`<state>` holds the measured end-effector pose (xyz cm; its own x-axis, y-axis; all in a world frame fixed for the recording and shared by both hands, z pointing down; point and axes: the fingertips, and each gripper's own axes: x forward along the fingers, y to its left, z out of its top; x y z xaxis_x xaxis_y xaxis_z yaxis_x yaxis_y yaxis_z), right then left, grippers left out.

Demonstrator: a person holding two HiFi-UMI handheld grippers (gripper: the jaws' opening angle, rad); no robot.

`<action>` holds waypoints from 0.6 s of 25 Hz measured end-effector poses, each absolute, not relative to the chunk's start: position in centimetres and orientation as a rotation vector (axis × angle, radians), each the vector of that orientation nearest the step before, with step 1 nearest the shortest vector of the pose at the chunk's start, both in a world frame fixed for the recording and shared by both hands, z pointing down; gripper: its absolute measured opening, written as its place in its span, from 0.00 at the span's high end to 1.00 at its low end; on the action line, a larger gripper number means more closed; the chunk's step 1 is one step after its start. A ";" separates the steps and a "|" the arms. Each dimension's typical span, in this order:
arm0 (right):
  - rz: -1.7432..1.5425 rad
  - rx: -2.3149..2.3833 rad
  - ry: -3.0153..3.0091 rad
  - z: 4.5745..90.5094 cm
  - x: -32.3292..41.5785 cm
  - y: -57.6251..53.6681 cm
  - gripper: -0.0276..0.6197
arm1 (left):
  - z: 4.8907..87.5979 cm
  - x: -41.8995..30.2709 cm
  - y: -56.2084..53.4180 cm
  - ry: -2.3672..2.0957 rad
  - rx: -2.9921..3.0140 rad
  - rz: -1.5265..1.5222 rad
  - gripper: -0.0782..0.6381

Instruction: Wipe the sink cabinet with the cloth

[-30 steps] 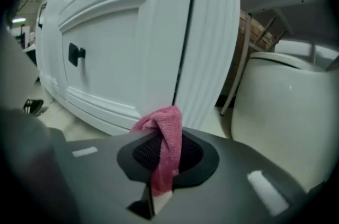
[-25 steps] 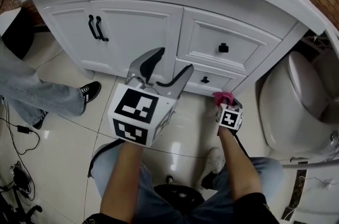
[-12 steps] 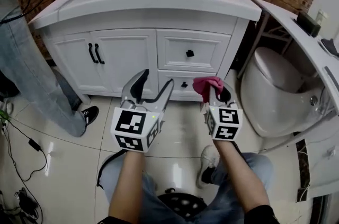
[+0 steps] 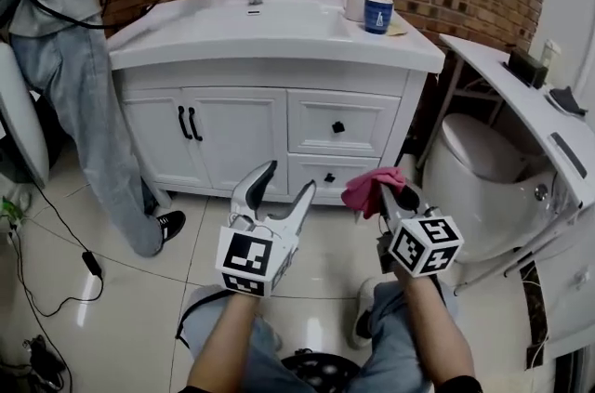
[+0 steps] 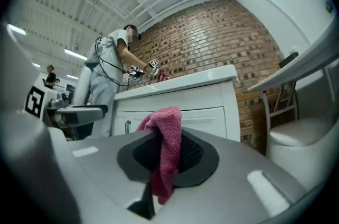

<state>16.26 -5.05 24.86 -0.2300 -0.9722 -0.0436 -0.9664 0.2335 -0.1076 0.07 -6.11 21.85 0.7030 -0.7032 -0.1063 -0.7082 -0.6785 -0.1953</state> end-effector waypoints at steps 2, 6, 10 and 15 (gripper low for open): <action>-0.076 -1.839 2.399 24.1 15.2 -5.2 0.90 | 21.6 0.2 -5.6 1.111 -2.678 0.023 0.51; -0.016 -1.873 2.385 23.1 15.0 -5.3 0.90 | 21.1 -0.5 -6.0 1.163 -2.683 0.028 0.51; -0.039 -1.850 2.367 22.6 14.8 -5.2 0.90 | 22.3 -0.8 -6.3 1.184 -2.687 -0.011 0.51; 0.000 -1.798 2.468 22.4 13.2 -4.6 0.90 | 22.5 -0.7 -5.7 1.232 -2.725 0.027 0.51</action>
